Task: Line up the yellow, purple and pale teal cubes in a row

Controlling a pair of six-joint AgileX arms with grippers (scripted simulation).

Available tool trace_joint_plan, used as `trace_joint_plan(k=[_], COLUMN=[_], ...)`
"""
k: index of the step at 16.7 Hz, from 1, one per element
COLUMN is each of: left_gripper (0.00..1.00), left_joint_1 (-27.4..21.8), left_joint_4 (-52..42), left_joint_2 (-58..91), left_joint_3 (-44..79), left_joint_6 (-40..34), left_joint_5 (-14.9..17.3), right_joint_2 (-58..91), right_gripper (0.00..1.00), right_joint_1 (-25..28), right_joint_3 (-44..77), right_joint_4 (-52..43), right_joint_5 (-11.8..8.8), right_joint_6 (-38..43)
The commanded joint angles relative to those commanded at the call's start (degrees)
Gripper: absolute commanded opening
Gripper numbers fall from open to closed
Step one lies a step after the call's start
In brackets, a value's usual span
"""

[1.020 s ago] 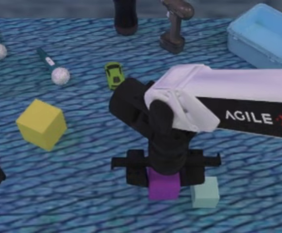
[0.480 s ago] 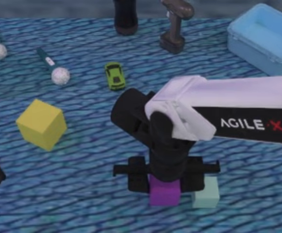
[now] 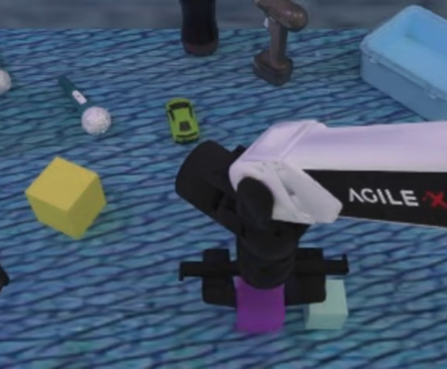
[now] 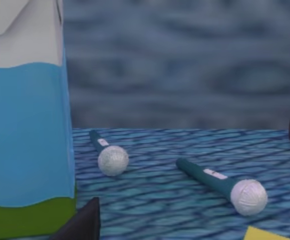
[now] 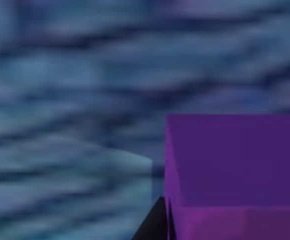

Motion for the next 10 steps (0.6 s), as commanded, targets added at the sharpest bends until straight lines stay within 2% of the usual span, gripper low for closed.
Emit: trace_joint_plan(k=[3,10], left_gripper=[1.00,1.00], left_joint_1=[0.00,0.00], left_joint_4=[0.00,0.00], left_joint_2=[0.00,0.00], left_joint_3=[0.00,0.00], left_joint_6=[0.00,0.00], left_joint_5=[0.00,0.00], right_joint_2=[0.00,0.00], right_gripper=[0.98,1.00], right_joint_1=[0.00,0.00], right_joint_3=[0.00,0.00], right_joint_4=[0.00,0.00], right_joint_5=[0.00,0.00], right_joint_6=[0.00,0.00])
